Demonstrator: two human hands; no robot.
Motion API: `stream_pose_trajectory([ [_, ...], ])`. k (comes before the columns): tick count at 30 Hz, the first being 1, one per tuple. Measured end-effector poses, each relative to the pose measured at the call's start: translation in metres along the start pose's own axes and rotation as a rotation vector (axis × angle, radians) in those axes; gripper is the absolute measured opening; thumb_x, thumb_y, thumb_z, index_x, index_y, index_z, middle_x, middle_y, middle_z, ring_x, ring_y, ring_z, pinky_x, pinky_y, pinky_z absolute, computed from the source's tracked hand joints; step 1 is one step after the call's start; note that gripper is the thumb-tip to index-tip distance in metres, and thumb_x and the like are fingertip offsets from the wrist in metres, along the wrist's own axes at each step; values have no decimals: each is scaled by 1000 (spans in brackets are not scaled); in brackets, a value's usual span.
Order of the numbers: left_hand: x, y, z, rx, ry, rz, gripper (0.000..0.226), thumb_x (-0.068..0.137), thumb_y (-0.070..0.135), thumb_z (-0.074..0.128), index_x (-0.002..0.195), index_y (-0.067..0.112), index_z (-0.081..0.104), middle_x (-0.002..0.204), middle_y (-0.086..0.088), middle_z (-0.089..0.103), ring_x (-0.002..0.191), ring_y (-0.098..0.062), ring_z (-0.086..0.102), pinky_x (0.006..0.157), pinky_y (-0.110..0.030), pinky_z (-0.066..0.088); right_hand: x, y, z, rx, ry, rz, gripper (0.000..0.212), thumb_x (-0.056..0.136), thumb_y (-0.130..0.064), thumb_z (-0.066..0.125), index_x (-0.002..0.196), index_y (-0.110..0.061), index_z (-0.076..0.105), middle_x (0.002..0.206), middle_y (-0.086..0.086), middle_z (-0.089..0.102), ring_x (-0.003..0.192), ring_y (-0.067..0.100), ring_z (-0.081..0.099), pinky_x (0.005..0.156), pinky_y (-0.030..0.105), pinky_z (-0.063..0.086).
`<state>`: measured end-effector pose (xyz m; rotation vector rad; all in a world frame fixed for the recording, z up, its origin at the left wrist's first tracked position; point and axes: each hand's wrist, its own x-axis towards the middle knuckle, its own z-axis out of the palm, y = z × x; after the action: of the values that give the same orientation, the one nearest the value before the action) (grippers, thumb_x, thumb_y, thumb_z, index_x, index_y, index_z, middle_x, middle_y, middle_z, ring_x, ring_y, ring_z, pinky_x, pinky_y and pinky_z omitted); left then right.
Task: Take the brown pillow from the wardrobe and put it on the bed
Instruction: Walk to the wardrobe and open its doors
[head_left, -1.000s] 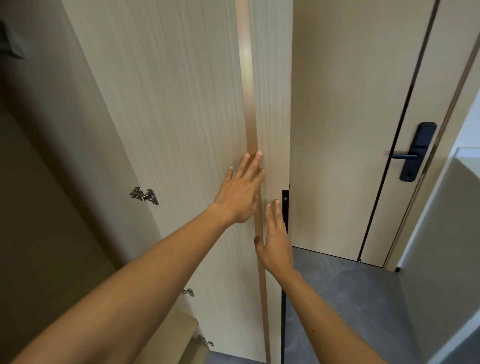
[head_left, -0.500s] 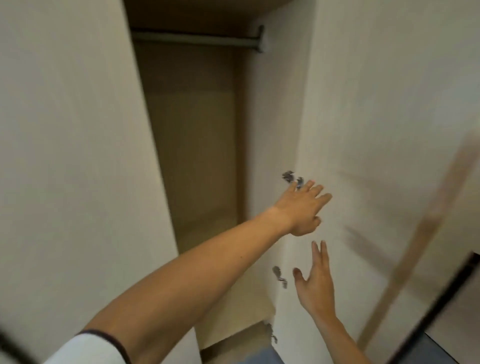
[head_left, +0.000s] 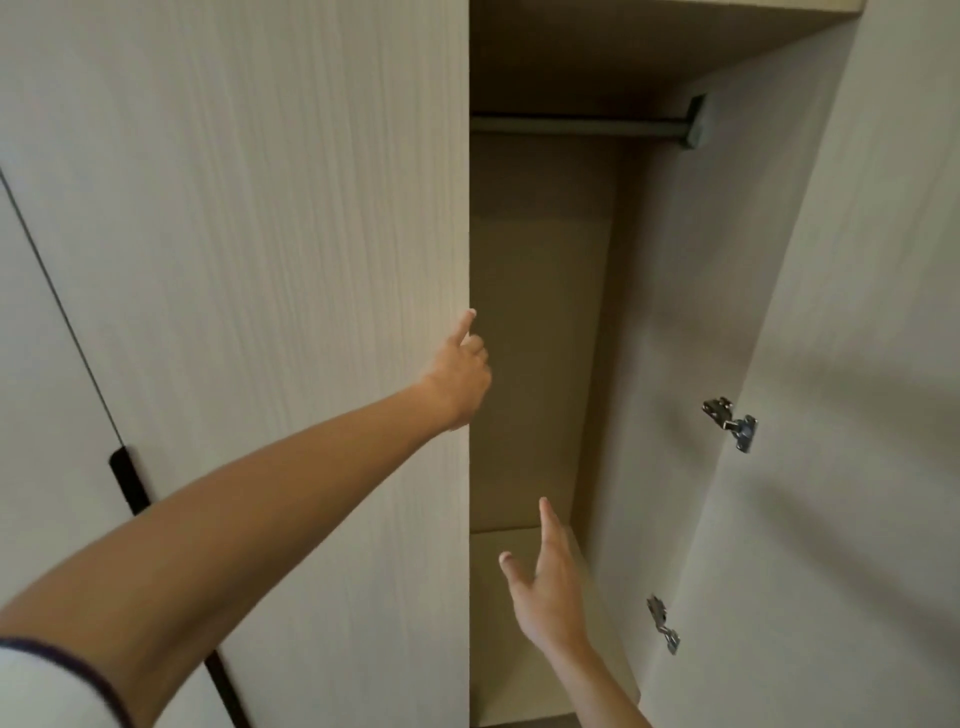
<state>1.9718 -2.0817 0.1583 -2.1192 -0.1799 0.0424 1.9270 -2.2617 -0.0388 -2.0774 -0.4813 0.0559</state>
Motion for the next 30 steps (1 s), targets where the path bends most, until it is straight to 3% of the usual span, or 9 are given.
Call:
stream_pose_trajectory([
  [5,2,6,-9,83,18,-7,63,96,59,59,147,23,56,161,-9,47,156,-34,29,125,-67,-7,6,-17,8,73,-17,-8,86,103,-24,68,169,-23,13,176,-4,23,163,18,22,130,35,21],
  [12,-45,24,-23,9,134,-48,46,102,44,57,138,17,65,150,-10,57,149,-33,40,129,-60,2,17,-33,15,190,-112,-80,79,103,-30,67,168,-27,22,174,-1,32,160,21,33,126,43,31],
  [16,-91,33,-30,-48,208,-81,41,103,40,55,133,14,66,143,-10,61,144,-32,45,130,-58,3,11,-49,20,303,-163,-177,65,108,-45,53,166,-26,30,173,-3,35,159,18,33,129,50,29],
  [18,-116,36,-33,-55,239,-112,39,101,37,57,130,14,67,138,-10,63,140,-32,48,129,-57,0,1,-52,20,389,-213,-228,54,111,-43,46,162,-24,40,166,-4,48,153,13,43,126,50,36],
  [21,-154,44,-35,-45,244,-177,39,95,36,65,127,13,69,136,-11,65,140,-33,51,125,-58,-5,-20,-56,21,509,-311,-271,39,113,-32,45,151,-27,52,151,-9,61,140,7,56,118,42,46],
  [24,-191,54,-37,-88,262,-265,35,90,33,72,119,13,72,128,-11,69,135,-33,56,127,-59,3,-50,-57,22,568,-396,-304,33,113,-29,45,135,-54,48,131,-43,60,127,-14,57,105,12,45],
  [26,-212,59,-41,-167,279,-332,32,88,31,74,116,14,72,125,-9,70,133,-31,57,127,-59,4,-70,-57,24,578,-436,-299,32,112,-32,42,128,-60,45,120,-60,53,120,-30,50,95,-3,39],
  [28,-233,61,-43,-211,308,-407,27,89,25,73,114,15,72,120,-7,72,129,-28,61,126,-58,5,-88,-60,26,600,-479,-295,26,110,-40,39,129,-57,43,119,-58,49,114,-37,46,90,-6,37],
  [30,-253,57,-46,-236,360,-478,28,87,17,75,114,13,74,117,-9,74,125,-29,65,125,-56,8,-102,-64,30,628,-499,-306,22,106,-45,38,124,-49,50,110,-49,57,104,-27,57,85,0,42],
])
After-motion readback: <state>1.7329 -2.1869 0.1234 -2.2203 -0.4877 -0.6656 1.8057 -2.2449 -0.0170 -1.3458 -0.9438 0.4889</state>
